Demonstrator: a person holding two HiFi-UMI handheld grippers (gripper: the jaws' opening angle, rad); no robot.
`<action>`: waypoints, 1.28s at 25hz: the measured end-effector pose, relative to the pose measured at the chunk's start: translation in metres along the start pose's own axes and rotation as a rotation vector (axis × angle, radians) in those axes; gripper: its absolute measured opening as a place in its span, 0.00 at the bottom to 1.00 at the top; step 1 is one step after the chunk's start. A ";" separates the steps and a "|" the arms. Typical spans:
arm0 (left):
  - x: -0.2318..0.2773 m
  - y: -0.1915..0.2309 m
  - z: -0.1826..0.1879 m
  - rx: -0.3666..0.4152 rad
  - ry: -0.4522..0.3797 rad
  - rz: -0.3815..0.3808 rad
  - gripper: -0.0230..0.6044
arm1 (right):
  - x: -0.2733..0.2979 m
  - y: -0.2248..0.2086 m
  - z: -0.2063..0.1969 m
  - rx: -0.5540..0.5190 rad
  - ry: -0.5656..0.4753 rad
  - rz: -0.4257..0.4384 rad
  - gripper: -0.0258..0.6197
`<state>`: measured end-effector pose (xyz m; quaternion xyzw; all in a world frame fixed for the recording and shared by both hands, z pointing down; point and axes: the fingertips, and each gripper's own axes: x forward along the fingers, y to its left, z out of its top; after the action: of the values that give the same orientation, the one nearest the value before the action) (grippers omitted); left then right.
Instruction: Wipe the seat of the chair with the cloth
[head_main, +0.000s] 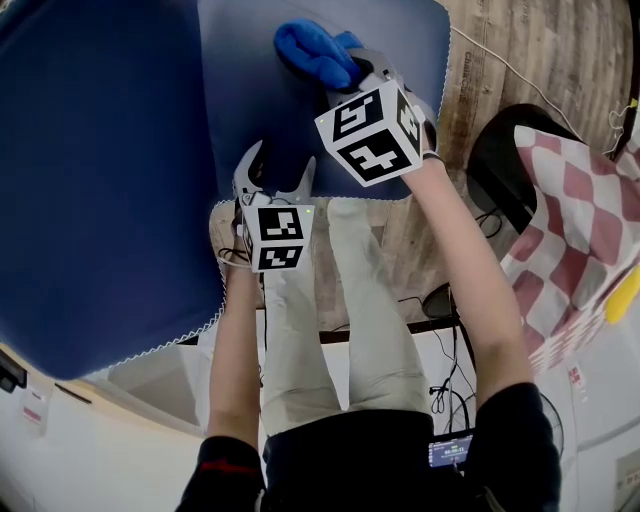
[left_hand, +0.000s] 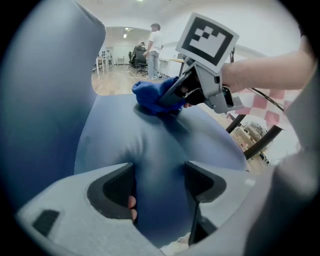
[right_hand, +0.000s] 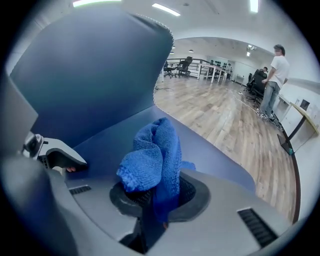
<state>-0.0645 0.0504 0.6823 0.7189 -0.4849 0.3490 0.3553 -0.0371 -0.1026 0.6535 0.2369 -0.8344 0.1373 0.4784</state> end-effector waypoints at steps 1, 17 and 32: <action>0.000 0.000 0.001 0.005 -0.003 0.001 0.55 | -0.002 -0.004 -0.004 0.013 0.001 -0.008 0.12; -0.001 0.002 0.003 0.008 -0.007 0.000 0.55 | -0.038 -0.070 -0.060 0.173 0.026 -0.154 0.12; -0.001 0.003 0.003 0.006 -0.006 -0.001 0.55 | -0.068 -0.101 -0.107 0.280 0.054 -0.253 0.12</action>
<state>-0.0669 0.0477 0.6805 0.7212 -0.4845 0.3483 0.3519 0.1238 -0.1217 0.6485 0.4003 -0.7574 0.1970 0.4766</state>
